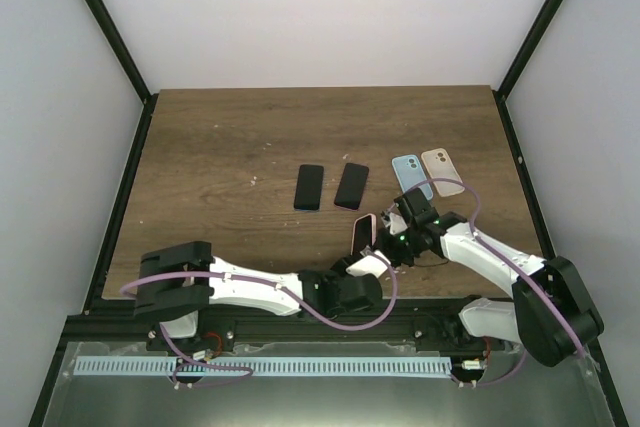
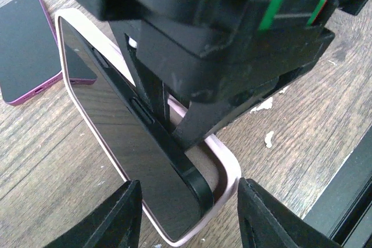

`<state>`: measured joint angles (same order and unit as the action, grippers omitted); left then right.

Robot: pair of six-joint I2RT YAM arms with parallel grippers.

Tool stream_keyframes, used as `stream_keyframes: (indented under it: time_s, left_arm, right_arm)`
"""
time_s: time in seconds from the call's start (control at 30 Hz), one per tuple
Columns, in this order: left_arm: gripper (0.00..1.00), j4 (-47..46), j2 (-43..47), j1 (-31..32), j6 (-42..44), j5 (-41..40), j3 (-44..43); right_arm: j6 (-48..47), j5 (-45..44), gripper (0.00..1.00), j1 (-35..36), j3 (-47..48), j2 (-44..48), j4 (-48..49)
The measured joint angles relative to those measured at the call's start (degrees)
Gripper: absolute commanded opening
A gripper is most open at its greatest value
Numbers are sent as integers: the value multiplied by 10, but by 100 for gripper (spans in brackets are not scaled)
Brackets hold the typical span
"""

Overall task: Take the phone out of the phone case
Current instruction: Remove the phone case from the phone.

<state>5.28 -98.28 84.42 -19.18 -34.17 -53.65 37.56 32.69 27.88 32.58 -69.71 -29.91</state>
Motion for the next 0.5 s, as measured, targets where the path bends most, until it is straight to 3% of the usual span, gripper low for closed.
stream_keyframes:
  time_s: [0.23, 0.37, 0.5]
  left_arm:
    - [62, -7, 0, 0, -5, -14, 0]
    - [61, -20, 7, -1, -10, -20, 9]
    - [54, -26, 4, -3, -12, -20, 9]
  right_arm:
    - [0, 0, 1, 0, -7, 0, 9]
    - [-2, 0, 1, -1, -8, 0, 11]
    - [-3, -1, 1, -2, -8, -3, 14]
